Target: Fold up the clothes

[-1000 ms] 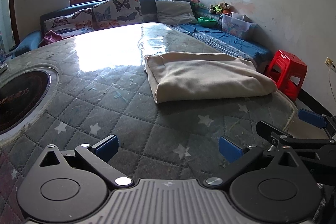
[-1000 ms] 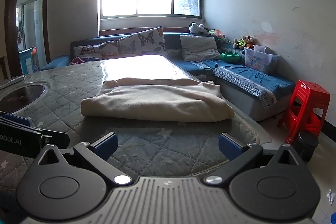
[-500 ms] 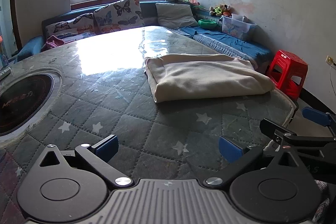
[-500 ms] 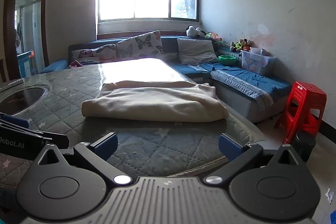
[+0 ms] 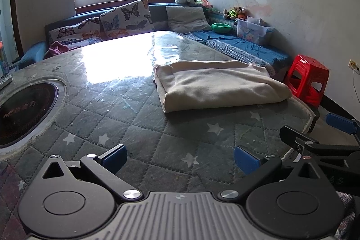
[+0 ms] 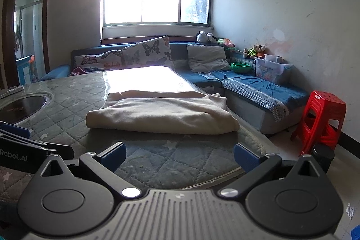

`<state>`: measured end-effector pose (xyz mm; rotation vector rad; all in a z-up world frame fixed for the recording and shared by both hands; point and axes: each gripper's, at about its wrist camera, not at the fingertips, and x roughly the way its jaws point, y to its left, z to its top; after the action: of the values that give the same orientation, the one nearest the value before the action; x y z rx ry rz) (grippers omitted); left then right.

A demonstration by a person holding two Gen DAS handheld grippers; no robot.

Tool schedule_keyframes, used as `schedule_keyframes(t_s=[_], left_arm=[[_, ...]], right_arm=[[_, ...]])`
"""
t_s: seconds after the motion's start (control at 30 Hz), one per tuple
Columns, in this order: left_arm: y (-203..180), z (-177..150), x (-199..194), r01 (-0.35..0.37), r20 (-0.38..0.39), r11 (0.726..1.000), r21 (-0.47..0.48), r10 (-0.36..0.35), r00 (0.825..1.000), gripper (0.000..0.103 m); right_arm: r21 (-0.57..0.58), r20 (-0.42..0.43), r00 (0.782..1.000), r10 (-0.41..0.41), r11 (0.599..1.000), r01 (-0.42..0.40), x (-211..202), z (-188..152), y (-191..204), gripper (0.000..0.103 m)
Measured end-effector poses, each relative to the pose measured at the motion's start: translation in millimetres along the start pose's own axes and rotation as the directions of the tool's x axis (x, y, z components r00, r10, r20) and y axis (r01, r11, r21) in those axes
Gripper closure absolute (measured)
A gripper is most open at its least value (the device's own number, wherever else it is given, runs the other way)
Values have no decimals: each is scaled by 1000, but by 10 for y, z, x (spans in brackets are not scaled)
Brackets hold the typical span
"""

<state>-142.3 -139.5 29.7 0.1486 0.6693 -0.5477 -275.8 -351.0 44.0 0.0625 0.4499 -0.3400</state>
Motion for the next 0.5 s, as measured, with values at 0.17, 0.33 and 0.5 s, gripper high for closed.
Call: schedule_keyframes(t_s=[0.17, 0.33, 0.5], left_arm=[[-8, -2, 26, -3, -11, 1000, 0, 3, 1000, 0], [-12, 10, 65, -10, -21, 1000, -1, 10, 1000, 0], [-16, 25, 111, -13, -31, 1000, 0, 13, 999, 0]], right_arm=[[6, -11, 1000, 2, 1000, -2, 29, -10, -7, 0], [9, -23, 1000, 9, 1000, -9, 77, -19, -7, 0], [14, -38, 999, 15, 1000, -14, 145, -16, -18, 0]])
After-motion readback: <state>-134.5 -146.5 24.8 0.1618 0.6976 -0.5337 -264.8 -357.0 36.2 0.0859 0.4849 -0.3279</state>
